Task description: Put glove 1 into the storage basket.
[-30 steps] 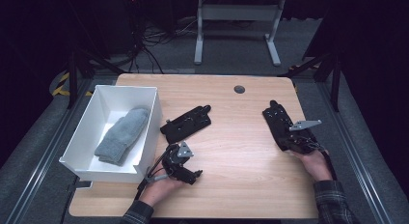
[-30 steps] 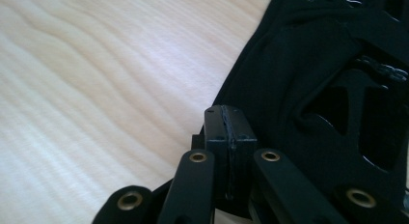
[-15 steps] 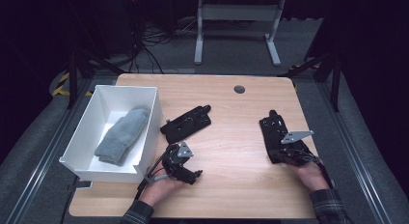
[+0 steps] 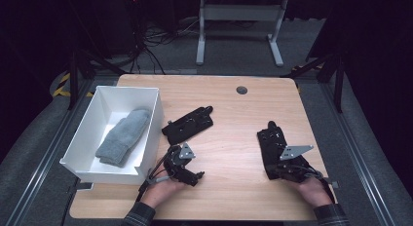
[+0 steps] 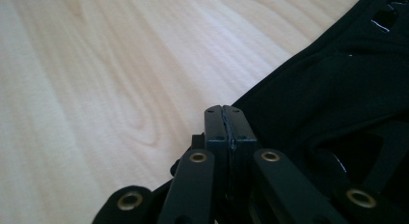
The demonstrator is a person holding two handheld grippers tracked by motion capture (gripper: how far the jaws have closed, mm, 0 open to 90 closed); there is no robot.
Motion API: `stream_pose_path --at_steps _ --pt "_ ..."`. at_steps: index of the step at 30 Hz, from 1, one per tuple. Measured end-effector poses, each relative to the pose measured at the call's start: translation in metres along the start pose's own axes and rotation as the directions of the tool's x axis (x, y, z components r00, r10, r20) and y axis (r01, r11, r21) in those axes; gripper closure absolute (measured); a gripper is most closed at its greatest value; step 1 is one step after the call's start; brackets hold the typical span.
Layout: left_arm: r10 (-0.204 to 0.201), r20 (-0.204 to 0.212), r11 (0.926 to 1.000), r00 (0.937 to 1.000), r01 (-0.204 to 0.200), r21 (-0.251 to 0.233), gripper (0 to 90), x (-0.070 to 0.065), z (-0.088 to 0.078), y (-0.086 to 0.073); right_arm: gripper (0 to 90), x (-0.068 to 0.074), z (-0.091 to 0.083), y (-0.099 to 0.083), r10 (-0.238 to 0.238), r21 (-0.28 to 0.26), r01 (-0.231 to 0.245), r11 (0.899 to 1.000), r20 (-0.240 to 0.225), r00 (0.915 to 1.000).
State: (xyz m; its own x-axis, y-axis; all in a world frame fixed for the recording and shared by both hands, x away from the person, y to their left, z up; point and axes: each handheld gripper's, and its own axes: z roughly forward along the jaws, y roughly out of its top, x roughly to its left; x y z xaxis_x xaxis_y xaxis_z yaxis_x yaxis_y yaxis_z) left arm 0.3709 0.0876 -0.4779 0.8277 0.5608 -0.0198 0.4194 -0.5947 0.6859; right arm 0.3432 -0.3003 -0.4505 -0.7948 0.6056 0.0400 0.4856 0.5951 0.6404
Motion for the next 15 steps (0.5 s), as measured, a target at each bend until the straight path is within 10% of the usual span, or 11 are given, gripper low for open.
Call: stream_pose_path --at_steps 6,15 --pt "0.001 0.0 1.0 1.0 -0.001 0.0 0.5 0.0 0.0 0.0 90.0 0.007 -0.009 0.0 -0.019 -0.048 0.019 0.999 0.013 0.9997" --pt "-0.001 0.002 1.0 1.0 0.001 -0.001 0.4 0.0 0.0 0.0 90.0 -0.041 -0.02 0.004 0.06 -0.094 -0.046 0.995 0.147 0.9873"
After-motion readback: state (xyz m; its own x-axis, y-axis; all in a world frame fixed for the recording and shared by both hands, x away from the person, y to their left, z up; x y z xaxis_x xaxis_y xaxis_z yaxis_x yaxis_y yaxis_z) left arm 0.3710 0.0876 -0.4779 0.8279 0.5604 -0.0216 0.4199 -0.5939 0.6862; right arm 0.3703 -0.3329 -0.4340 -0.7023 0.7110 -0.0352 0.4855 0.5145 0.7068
